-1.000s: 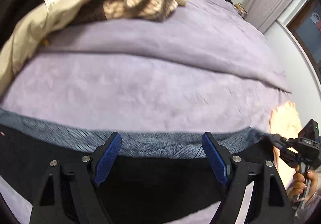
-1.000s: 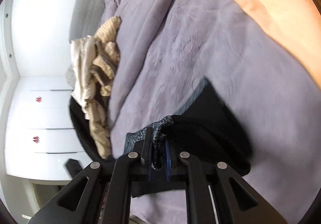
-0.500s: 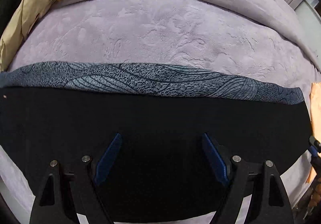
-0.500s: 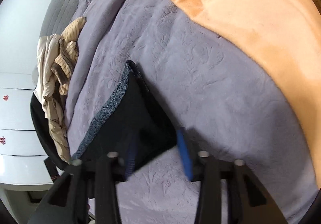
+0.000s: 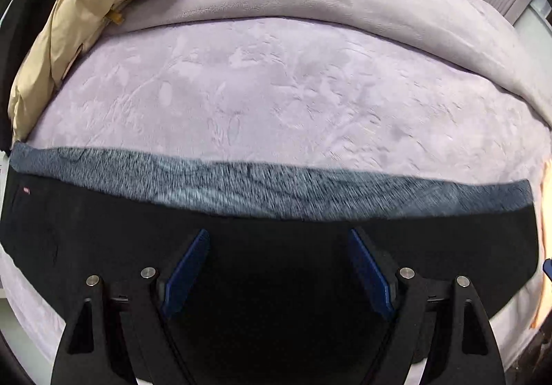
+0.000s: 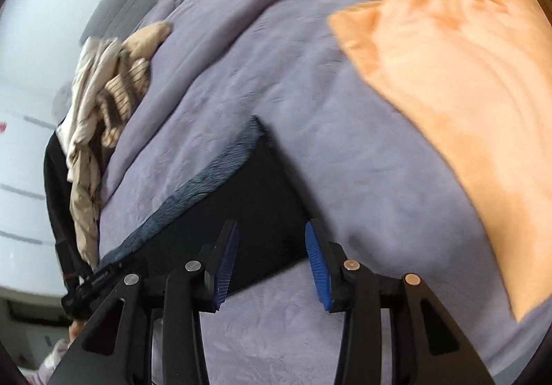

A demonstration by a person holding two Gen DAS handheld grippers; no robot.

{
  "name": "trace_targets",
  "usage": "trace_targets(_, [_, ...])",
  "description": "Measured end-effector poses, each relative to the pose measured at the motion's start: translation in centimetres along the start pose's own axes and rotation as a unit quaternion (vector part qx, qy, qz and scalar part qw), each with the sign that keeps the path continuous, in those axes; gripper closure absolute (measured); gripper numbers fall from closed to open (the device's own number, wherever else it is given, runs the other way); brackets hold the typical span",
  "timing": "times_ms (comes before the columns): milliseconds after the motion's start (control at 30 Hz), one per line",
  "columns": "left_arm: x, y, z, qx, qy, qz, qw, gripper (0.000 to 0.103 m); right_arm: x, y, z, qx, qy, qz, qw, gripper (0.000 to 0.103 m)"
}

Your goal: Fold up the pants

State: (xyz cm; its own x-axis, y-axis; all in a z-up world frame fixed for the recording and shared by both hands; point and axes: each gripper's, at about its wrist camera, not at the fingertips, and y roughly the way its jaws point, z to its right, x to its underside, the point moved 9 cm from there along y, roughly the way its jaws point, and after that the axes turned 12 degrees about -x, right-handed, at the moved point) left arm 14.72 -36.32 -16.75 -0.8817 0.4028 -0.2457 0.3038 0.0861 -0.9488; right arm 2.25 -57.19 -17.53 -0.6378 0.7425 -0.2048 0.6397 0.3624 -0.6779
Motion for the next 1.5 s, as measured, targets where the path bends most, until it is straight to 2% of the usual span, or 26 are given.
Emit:
trace_targets(100, [-1.6,2.2,0.5,-0.015,-0.015,-0.003,0.9998,0.02,-0.9,5.7,-2.5,0.002,-0.059,-0.044,0.997,0.059])
trace_targets(133, [-1.9,2.6,0.6,-0.021,-0.015,0.0,0.9997,0.018,-1.2,7.6,-2.5,0.01,-0.069,-0.056,0.996,0.059])
trace_targets(167, [-2.4,2.9,0.8,-0.026,-0.013,0.005,0.9996,0.011,-1.5,9.3,-2.3,0.021,-0.075,-0.068,0.995,0.059])
trace_targets(233, [-3.4,3.5,1.4,-0.039,-0.002,0.021,0.999,0.008,-2.3,11.8,-1.8,0.045,-0.094,-0.072,0.992,0.061])
trace_targets(300, [-3.9,4.0,1.7,-0.044,0.012,0.027,0.9986,0.008,-3.3,12.5,-1.3,0.058,-0.103,-0.067,0.991,0.063])
trace_targets(367, [-4.5,4.2,1.6,-0.036,0.008,0.022,0.9991,0.008,-4.3,12.1,-0.7,0.06,-0.087,-0.058,0.993,0.066])
trace_targets(433, [-5.1,3.7,0.9,-0.034,0.002,0.016,0.9993,0.008,-5.1,10.5,-0.4,0.059,-0.063,-0.038,0.996,0.063])
trace_targets(567, [-5.1,2.1,-2.1,-0.038,0.005,0.018,0.9991,0.008,-4.9,6.5,0.4,0.019,-0.002,-0.018,1.0,0.058])
trace_targets(667, [-4.0,1.1,-4.3,-0.048,0.007,0.02,0.9987,0.008,-3.1,3.6,1.2,0.0,0.026,-0.002,1.0,0.058])
trace_targets(833, [0.3,1.2,-7.1,-0.075,0.003,0.007,0.9972,0.008,1.1,-0.8,3.6,-0.028,0.1,0.034,0.994,0.058])
trace_targets(967, [4.3,2.8,-10.7,-0.092,-0.029,-0.025,0.9951,0.008,3.7,-0.5,5.6,-0.058,0.161,0.034,0.985,0.058])
trace_targets(1067, [5.0,3.9,-11.8,-0.069,-0.07,-0.036,0.9945,0.008,3.9,0.9,6.2,-0.089,0.186,0.033,0.978,0.058])
trace_targets(1200, [5.1,4.4,-11.9,-0.073,-0.072,-0.037,0.9941,0.008,3.2,2.8,7.4,-0.097,0.223,0.035,0.969,0.058])
trace_targets(1233, [5.0,4.5,-11.8,-0.076,-0.069,-0.035,0.9941,0.008,3.0,2.9,7.6,-0.101,0.234,0.039,0.966,0.071])
trace_targets(1267, [5.1,4.2,-11.7,-0.077,-0.068,-0.034,0.9941,0.008,2.8,2.8,7.6,-0.103,0.237,0.041,0.965,0.079])
trace_targets(1367, [4.8,4.7,-12.0,-0.072,-0.071,-0.036,0.9942,0.008,1.9,1.4,6.0,-0.118,0.202,0.049,0.971,0.084])
trace_targets(1433, [5.3,4.2,-11.8,-0.072,-0.071,-0.04,0.9941,0.008,1.9,1.7,6.0,-0.088,0.183,0.034,0.979,0.084])
trace_targets(1500, [5.2,4.2,-13.0,-0.08,-0.065,-0.041,0.9938,0.008,2.2,2.5,6.5,-0.071,0.194,0.018,0.978,0.082])
